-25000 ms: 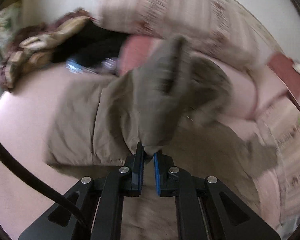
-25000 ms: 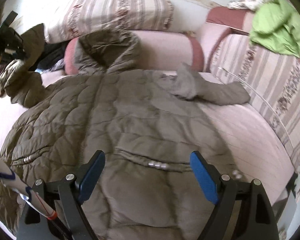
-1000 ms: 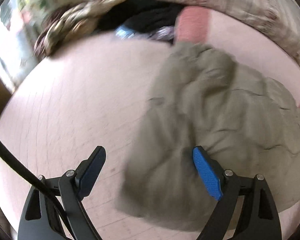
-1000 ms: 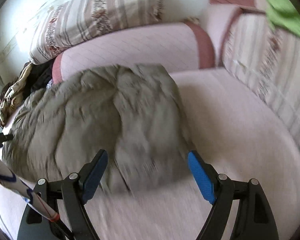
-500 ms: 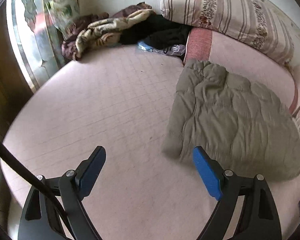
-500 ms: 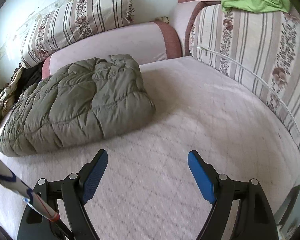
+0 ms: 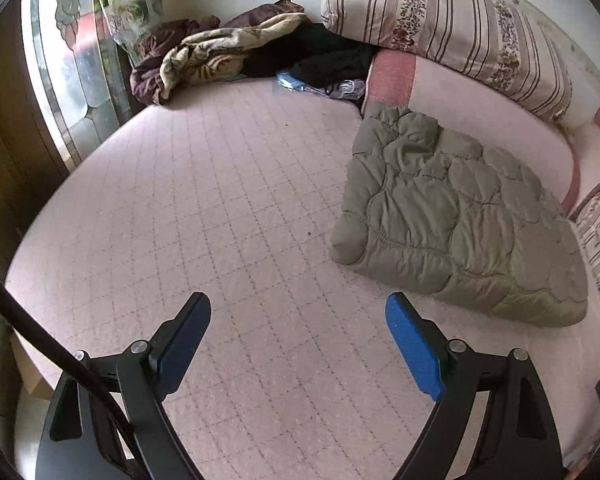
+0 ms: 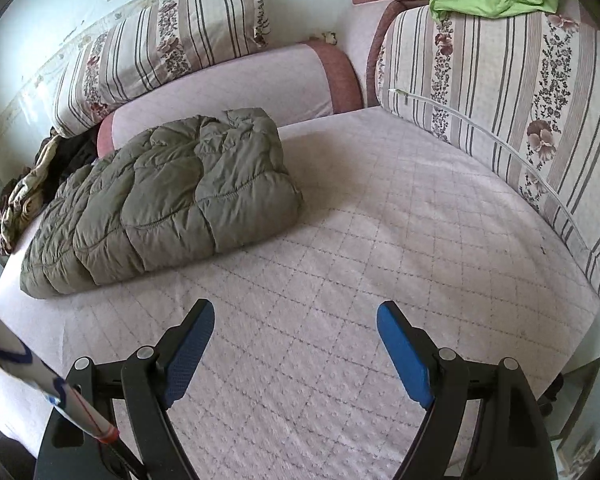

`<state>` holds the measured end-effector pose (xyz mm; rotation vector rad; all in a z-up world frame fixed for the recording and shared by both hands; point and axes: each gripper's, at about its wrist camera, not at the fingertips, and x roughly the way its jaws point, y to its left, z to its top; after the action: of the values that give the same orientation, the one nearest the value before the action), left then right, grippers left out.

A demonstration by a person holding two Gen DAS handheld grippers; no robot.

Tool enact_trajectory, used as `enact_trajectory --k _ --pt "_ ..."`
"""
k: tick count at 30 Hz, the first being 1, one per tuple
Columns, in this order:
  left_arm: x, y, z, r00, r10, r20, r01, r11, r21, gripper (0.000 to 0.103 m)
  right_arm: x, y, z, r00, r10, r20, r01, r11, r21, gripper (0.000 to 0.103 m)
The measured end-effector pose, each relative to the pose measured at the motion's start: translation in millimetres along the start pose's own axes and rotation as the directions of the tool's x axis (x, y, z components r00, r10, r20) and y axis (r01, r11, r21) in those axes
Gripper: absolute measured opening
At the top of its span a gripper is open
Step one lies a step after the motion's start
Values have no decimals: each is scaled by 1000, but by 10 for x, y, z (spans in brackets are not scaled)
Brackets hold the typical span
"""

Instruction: Fold large clothes

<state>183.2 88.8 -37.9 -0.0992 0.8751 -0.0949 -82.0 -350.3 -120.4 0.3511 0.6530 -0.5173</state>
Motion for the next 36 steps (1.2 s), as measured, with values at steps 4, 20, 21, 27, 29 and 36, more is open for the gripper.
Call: enact_trajectory --k 4,20,21,27,29,36 --pt "213 71 72 995 -90 -47 88 994 -58 89 113 -89 138 998 56 -16 -54 996 70 89" --pt "1558 213 459 871 -484 -82 426 830 -360 88 1415 -49 445 907 411 -93 -322 817 478 94" --pt "1627 222 470 858 -507 -79 445 811 -380 88 1482 -5 456 900 427 -87 -336 807 485 93" --pt "2023 118 647 770 -634 -69 556 719 -417 91 1870 210 562 886 458 -68 -360 773 523 94" --pt "2094 -1 708 752 -655 -78 580 713 -393 94 1968 235 586 883 466 -56 -365 756 544 96" --pt "2221 -372 803 826 -534 -179 450 817 -360 101 2221 402 757 904 420 -77 -315 777 545 103"
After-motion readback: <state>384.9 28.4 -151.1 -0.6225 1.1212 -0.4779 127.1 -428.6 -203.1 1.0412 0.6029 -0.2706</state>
